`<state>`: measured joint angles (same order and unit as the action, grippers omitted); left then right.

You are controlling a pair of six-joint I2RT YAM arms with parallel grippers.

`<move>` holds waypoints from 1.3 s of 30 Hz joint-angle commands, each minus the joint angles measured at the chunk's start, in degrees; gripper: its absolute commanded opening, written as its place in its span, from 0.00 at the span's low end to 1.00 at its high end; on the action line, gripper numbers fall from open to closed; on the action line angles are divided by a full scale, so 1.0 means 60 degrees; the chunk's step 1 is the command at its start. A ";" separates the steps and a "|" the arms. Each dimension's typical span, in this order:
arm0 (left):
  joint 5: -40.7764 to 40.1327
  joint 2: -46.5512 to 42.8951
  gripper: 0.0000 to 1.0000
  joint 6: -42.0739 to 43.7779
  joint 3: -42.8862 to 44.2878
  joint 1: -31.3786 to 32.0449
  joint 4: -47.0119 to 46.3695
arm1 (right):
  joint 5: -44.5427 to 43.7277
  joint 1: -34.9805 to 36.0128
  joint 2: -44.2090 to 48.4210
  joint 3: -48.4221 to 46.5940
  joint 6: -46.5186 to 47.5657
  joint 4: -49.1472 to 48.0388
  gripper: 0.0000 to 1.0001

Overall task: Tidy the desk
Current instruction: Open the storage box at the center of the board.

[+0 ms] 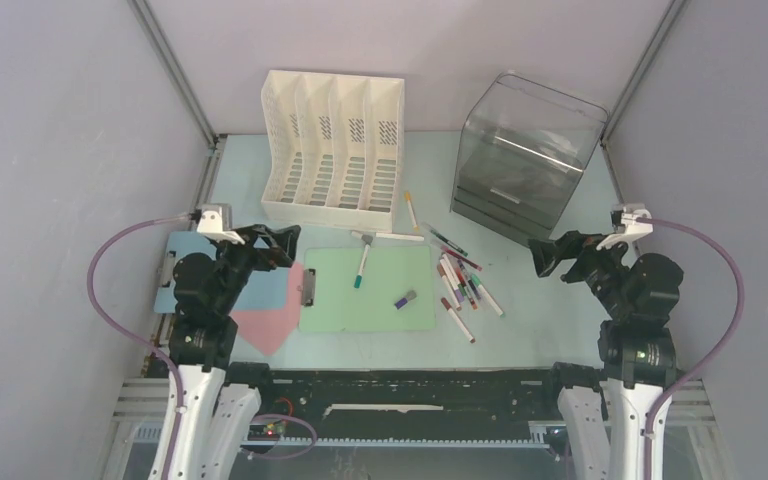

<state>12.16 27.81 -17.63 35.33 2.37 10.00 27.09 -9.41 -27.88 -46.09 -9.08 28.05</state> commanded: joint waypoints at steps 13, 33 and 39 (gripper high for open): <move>0.2705 0.0613 1.00 -0.2433 -0.0317 0.0758 -0.0323 | 0.1783 -0.0102 0.0136 0.0340 0.0504 -0.0229 1.00; -0.1323 0.4746 1.00 -0.2997 -0.1286 0.6445 -0.4101 | 0.4307 0.0064 -0.0185 0.0668 0.5578 0.1722 1.00; -0.1386 0.6915 0.99 -0.2995 -0.0206 0.6668 -0.4008 | 0.4007 0.0182 -0.0187 0.0664 0.5751 0.1787 1.00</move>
<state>5.87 65.01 -35.07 29.15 41.69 -9.80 51.13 -8.88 -29.10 -40.45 22.33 38.00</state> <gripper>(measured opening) 0.996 0.995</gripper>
